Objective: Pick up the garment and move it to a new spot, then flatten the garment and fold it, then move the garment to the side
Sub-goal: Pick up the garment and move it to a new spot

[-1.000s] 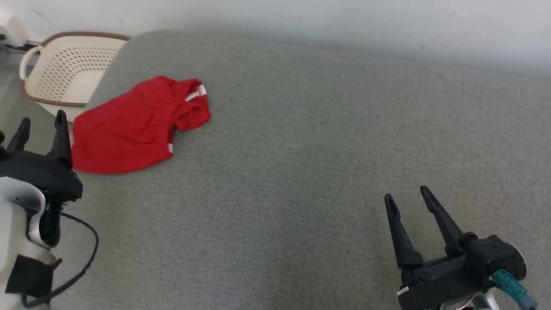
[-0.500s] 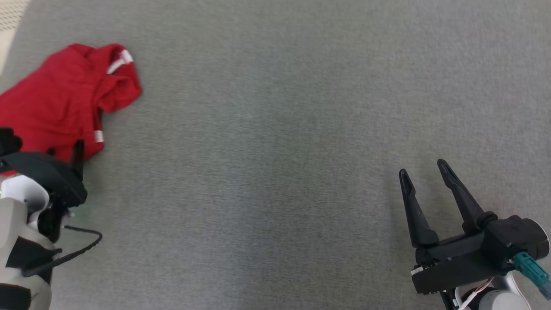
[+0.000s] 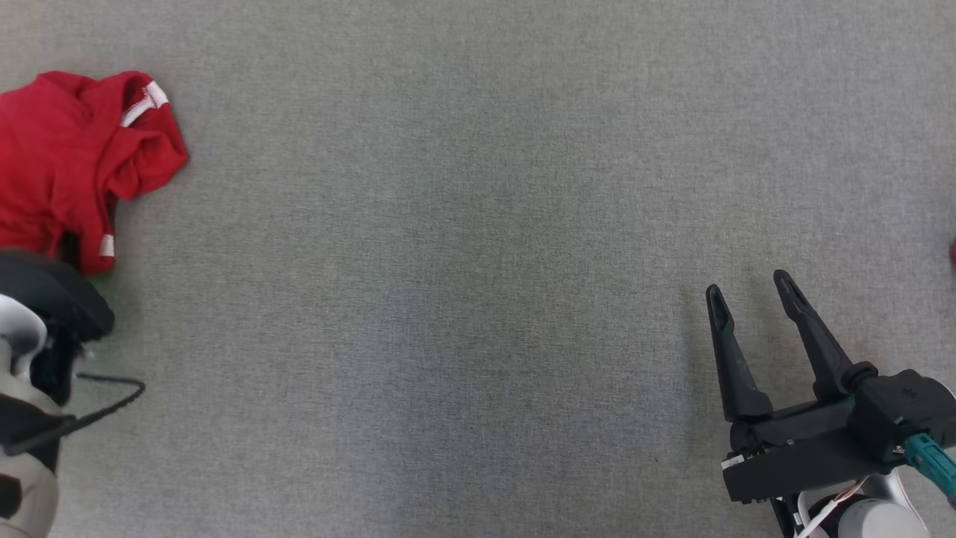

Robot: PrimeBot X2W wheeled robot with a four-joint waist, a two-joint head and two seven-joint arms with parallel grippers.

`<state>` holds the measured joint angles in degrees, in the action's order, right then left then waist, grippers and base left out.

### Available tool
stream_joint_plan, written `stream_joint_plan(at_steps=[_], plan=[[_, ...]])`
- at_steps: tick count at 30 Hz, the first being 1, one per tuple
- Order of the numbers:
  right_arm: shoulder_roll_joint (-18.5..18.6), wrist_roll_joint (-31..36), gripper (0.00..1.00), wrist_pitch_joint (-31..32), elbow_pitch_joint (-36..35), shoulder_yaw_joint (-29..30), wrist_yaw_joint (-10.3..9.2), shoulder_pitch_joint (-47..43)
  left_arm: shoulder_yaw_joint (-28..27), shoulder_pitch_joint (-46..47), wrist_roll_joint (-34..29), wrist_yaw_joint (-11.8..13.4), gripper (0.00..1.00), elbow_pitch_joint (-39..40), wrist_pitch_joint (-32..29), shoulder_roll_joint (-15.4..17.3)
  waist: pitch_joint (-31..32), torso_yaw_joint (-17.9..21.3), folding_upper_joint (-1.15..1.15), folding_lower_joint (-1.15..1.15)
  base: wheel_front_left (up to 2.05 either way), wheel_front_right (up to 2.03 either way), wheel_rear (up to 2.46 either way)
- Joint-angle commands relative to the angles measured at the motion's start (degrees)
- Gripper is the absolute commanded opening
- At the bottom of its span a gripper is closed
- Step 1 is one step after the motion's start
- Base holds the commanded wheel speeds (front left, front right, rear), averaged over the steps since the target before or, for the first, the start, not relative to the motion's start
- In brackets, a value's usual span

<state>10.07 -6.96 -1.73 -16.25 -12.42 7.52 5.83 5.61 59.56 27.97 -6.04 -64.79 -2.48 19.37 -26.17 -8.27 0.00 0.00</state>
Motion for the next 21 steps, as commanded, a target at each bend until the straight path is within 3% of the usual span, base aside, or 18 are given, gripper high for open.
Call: stream_joint_plan(at_steps=[1,14,21], plan=[[-0.2,0.0,1.00,-0.4,0.2,0.0,-0.06,-0.5,0.2,1.4,-0.8,-0.1,0.00,0.3,2.1,0.8,1.5,-1.1,0.00,0.00,0.00,0.00,0.00],[-2.1,-1.3,1.00,-1.9,3.3,-0.9,-0.06,-1.9,1.3,4.7,-2.7,2.7,0.00,6.6,11.0,3.0,9.3,-2.6,0.00,0.00,0.00,0.00,0.00],[-3.9,-1.6,1.00,-3.6,5.3,-0.9,-0.06,-3.5,1.9,-0.7,-3.3,5.5,0.00,17.6,14.3,1.3,14.8,-1.7,0.00,0.00,0.00,0.00,0.00]])
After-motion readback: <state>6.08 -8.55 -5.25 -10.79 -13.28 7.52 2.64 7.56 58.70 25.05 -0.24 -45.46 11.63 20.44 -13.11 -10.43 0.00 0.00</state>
